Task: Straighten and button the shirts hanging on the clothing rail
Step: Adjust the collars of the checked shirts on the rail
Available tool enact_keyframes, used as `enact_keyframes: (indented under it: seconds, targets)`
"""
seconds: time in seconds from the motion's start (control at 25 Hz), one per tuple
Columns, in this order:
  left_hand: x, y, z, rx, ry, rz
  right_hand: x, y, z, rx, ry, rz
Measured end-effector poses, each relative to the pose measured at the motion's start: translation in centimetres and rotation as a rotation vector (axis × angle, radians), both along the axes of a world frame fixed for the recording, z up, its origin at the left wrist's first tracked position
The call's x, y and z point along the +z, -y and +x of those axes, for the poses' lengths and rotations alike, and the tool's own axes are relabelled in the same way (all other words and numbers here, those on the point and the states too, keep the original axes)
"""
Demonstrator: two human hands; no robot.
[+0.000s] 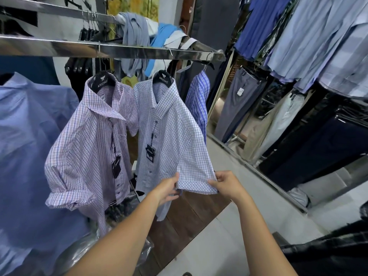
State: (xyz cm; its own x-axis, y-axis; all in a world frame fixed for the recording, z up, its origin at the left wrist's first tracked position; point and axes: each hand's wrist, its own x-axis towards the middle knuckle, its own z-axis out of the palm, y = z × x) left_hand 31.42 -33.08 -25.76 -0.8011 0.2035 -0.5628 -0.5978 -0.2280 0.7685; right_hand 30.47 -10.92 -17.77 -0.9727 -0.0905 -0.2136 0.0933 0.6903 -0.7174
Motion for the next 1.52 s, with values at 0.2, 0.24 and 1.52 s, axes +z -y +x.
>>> enact_keyframes:
  seconds: [0.2, 0.24, 1.52]
  targets:
    - [0.0, -0.9, -0.3, 0.092, -0.056, -0.125, 0.5, -0.5, 0.1, -0.104, 0.016, 0.028]
    - [0.0, -1.0, -0.2, 0.089, -0.073, -0.209, 0.6, -0.6, 0.0, -0.122, 0.003, 0.053]
    - [20.0, -1.6, -6.8, -0.592, -1.357, -1.604, 8.6, 4.8, -2.6, 0.081, -0.359, 0.317]
